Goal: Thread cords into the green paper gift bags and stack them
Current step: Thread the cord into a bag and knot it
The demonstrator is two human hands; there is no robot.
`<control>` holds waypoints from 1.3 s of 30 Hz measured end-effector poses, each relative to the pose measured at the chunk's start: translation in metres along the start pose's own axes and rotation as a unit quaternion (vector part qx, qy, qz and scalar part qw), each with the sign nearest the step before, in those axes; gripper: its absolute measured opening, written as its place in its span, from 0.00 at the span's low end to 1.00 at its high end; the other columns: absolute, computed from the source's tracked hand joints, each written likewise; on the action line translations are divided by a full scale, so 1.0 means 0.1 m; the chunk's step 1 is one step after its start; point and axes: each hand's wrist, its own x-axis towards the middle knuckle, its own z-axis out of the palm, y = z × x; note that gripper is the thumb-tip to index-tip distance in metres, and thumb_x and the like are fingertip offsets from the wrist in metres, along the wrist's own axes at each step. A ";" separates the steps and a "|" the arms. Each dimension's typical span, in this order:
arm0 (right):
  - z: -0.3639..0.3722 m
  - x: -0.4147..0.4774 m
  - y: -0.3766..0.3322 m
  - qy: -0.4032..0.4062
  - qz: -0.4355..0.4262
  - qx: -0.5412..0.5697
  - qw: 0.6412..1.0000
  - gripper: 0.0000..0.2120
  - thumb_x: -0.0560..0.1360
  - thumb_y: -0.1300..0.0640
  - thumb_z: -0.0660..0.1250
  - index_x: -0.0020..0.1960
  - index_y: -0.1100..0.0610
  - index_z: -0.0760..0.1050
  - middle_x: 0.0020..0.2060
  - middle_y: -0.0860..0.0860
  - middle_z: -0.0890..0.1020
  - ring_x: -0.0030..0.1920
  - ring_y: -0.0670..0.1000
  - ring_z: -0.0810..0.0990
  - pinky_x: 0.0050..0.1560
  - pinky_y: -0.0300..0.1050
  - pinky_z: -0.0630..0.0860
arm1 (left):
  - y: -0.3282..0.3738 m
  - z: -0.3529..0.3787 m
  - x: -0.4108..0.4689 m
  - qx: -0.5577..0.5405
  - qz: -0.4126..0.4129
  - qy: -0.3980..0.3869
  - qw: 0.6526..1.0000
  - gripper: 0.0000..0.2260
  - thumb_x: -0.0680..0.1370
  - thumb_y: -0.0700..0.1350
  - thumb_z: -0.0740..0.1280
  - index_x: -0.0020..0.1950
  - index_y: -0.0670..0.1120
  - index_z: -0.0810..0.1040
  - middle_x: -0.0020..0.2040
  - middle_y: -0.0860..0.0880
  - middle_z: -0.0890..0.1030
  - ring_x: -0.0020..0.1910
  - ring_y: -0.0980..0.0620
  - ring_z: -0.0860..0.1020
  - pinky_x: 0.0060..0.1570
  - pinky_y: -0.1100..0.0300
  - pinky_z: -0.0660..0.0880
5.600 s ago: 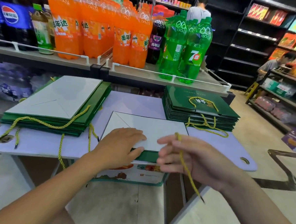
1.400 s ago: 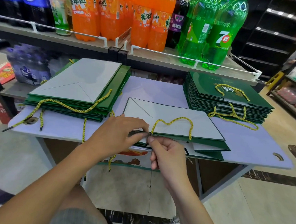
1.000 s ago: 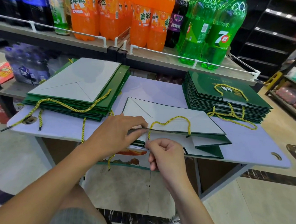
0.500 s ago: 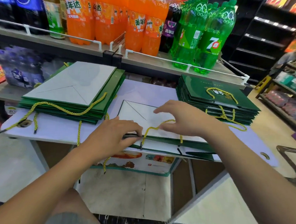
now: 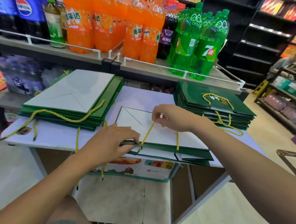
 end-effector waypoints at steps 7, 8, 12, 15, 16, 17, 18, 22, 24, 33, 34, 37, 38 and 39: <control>0.01 -0.02 0.10 0.004 0.083 0.169 0.982 0.09 0.81 0.47 0.68 0.55 0.50 0.82 0.39 0.42 0.80 0.33 0.37 0.77 0.35 0.31 0.71 | -0.02 0.02 0.00 0.005 -0.005 -0.003 1.000 0.03 0.78 0.52 0.72 0.51 0.58 0.82 0.56 0.61 0.84 0.55 0.60 0.79 0.62 0.58 0.65; 0.03 0.01 0.10 0.022 0.089 0.166 0.982 0.10 0.80 0.45 0.69 0.52 0.50 0.82 0.38 0.42 0.79 0.33 0.38 0.76 0.37 0.33 0.70 | -0.02 0.02 0.00 0.004 -0.007 -0.003 1.000 0.03 0.78 0.53 0.72 0.52 0.59 0.82 0.56 0.61 0.84 0.55 0.59 0.79 0.63 0.56 0.65; 0.25 0.16 0.09 0.059 0.093 0.025 0.994 0.20 0.81 0.41 0.65 0.35 0.52 0.75 0.29 0.46 0.75 0.30 0.46 0.72 0.35 0.43 0.68 | -0.03 0.03 0.00 -0.005 -0.005 -0.010 1.000 0.09 0.78 0.62 0.62 0.52 0.61 0.77 0.56 0.61 0.83 0.57 0.57 0.80 0.66 0.57 0.62; 0.40 0.25 0.05 0.096 0.080 -0.044 0.991 0.24 0.81 0.42 0.62 0.32 0.53 0.65 0.26 0.49 0.69 0.29 0.52 0.68 0.32 0.45 0.63 | -0.05 0.04 0.00 0.003 -0.001 -0.019 1.000 0.11 0.78 0.62 0.60 0.52 0.61 0.78 0.56 0.60 0.82 0.56 0.54 0.80 0.66 0.56 0.64; 0.43 0.27 0.05 0.103 0.078 -0.049 0.990 0.24 0.81 0.42 0.61 0.32 0.53 0.64 0.26 0.49 0.69 0.29 0.52 0.68 0.32 0.45 0.62 | -0.06 0.04 0.00 0.002 -0.002 -0.023 1.000 0.11 0.78 0.63 0.59 0.52 0.61 0.78 0.56 0.60 0.83 0.57 0.53 0.80 0.67 0.55 0.64; 0.45 0.29 0.05 0.109 0.077 -0.048 0.990 0.24 0.81 0.42 0.61 0.32 0.53 0.63 0.25 0.49 0.68 0.29 0.52 0.67 0.32 0.46 0.62 | -0.07 0.05 0.00 0.001 -0.002 -0.027 1.000 0.11 0.78 0.63 0.59 0.53 0.61 0.77 0.56 0.60 0.83 0.57 0.53 0.80 0.67 0.55 0.64; 0.47 0.31 0.05 0.115 0.078 -0.043 0.989 0.24 0.81 0.43 0.60 0.31 0.53 0.62 0.25 0.49 0.67 0.29 0.52 0.66 0.32 0.46 0.62 | -0.07 0.04 0.00 0.003 -0.002 -0.029 1.000 0.11 0.78 0.63 0.59 0.53 0.61 0.77 0.56 0.59 0.83 0.57 0.52 0.80 0.66 0.56 0.63; 0.51 0.32 0.06 0.128 0.073 -0.041 0.988 0.23 0.81 0.45 0.60 0.31 0.53 0.61 0.25 0.49 0.66 0.28 0.52 0.65 0.31 0.46 0.61 | -0.04 0.03 -0.01 0.012 -0.001 -0.028 1.000 0.10 0.78 0.57 0.60 0.54 0.61 0.78 0.56 0.59 0.83 0.56 0.51 0.80 0.67 0.56 0.64; 0.49 0.30 0.08 0.112 0.072 -0.041 0.990 0.22 0.81 0.44 0.60 0.32 0.53 0.62 0.26 0.49 0.68 0.29 0.52 0.66 0.32 0.47 0.62 | -0.03 0.01 -0.02 0.010 0.001 -0.030 0.999 0.11 0.76 0.55 0.60 0.56 0.60 0.78 0.58 0.60 0.82 0.58 0.53 0.79 0.72 0.52 0.63; 0.12 -0.32 0.03 0.037 0.048 0.017 0.998 0.16 0.82 0.40 0.62 0.64 0.45 0.78 0.60 0.44 0.77 0.57 0.45 0.75 0.59 0.47 0.73 | -0.01 -0.07 -0.03 0.055 0.038 -0.087 0.994 0.16 0.77 0.71 0.60 0.60 0.65 0.70 0.63 0.64 0.75 0.64 0.61 0.73 0.75 0.55 0.60; 0.10 -0.45 0.02 0.039 0.044 0.021 0.998 0.18 0.82 0.39 0.62 0.68 0.45 0.76 0.65 0.44 0.75 0.61 0.44 0.73 0.63 0.45 0.71 | -0.01 -0.07 -0.04 0.066 0.044 -0.092 0.993 0.19 0.77 0.73 0.59 0.63 0.65 0.70 0.65 0.65 0.74 0.67 0.62 0.71 0.76 0.55 0.59; 0.11 -0.84 -0.06 0.048 0.023 0.019 0.998 0.25 0.81 0.37 0.62 0.75 0.44 0.69 0.72 0.42 0.71 0.71 0.43 0.67 0.72 0.45 0.66 | -0.06 -0.08 -0.10 0.111 0.052 -0.088 0.989 0.26 0.78 0.72 0.58 0.74 0.65 0.66 0.76 0.66 0.66 0.78 0.65 0.58 0.80 0.56 0.49; 0.15 -0.97 -0.07 0.046 0.013 0.016 0.999 0.27 0.81 0.35 0.62 0.77 0.42 0.67 0.74 0.42 0.69 0.74 0.42 0.64 0.74 0.44 0.63 | -0.07 -0.07 -0.12 0.127 0.050 -0.088 0.987 0.28 0.79 0.72 0.57 0.77 0.65 0.64 0.78 0.66 0.62 0.79 0.65 0.55 0.80 0.57 0.48; 0.19 -1.09 -0.08 0.040 0.006 0.008 0.999 0.30 0.80 0.34 0.63 0.79 0.41 0.63 0.77 0.42 0.65 0.76 0.41 0.60 0.76 0.42 0.60 | -0.08 -0.07 -0.13 0.144 0.050 -0.094 0.984 0.29 0.80 0.71 0.55 0.79 0.64 0.61 0.78 0.66 0.60 0.80 0.65 0.53 0.80 0.57 0.47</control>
